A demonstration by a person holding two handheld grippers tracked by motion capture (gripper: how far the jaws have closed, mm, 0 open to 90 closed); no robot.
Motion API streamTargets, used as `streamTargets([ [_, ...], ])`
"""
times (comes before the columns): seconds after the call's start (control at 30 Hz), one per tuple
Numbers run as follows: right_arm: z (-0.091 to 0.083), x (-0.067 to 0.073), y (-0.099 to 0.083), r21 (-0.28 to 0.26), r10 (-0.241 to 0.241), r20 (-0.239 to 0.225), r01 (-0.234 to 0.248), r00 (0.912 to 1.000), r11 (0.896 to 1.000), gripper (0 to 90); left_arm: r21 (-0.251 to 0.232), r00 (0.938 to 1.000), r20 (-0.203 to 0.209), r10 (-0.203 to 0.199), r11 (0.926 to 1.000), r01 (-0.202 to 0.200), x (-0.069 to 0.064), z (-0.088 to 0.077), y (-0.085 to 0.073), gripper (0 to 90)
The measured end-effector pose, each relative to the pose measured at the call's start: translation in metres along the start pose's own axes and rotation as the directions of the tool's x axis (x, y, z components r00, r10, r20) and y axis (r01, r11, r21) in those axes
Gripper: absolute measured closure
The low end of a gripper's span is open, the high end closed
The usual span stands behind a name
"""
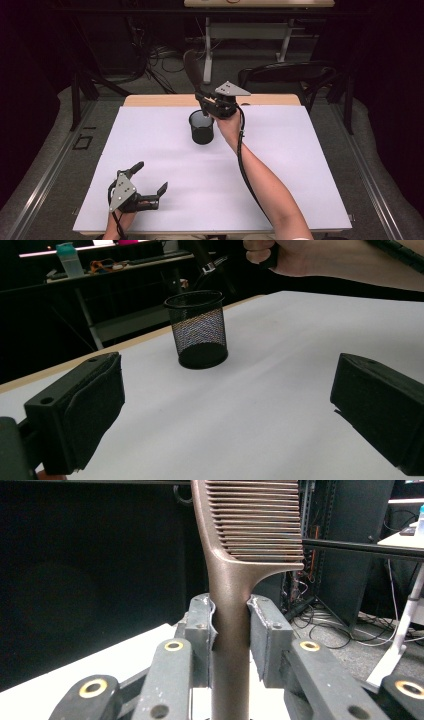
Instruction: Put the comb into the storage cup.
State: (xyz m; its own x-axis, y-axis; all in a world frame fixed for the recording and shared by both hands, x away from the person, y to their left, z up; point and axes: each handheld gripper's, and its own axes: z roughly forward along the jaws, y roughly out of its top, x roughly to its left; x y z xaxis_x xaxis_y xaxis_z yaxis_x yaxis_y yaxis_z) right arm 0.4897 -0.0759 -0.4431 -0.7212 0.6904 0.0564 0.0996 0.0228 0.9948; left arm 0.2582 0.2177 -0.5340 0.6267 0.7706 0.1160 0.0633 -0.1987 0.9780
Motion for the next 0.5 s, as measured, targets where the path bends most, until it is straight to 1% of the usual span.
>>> streamTargets([
  [0.27,0.0039,-0.0007,-0.0047,0.004,-0.004,-0.01,0.004,0.9999,1.0,72.8,0.001,1.0,0.0,0.002,1.0,-0.002,-0.0003,-0.0001,0.0001,0.7],
  [0.5,0.0066,-0.0007,-0.0084,0.011,-0.005,-0.009,0.005,0.9999,1.0,72.8,0.0,1.0,0.0,0.002,1.0,-0.002,-0.0004,-0.0004,0.0002,0.8],
])
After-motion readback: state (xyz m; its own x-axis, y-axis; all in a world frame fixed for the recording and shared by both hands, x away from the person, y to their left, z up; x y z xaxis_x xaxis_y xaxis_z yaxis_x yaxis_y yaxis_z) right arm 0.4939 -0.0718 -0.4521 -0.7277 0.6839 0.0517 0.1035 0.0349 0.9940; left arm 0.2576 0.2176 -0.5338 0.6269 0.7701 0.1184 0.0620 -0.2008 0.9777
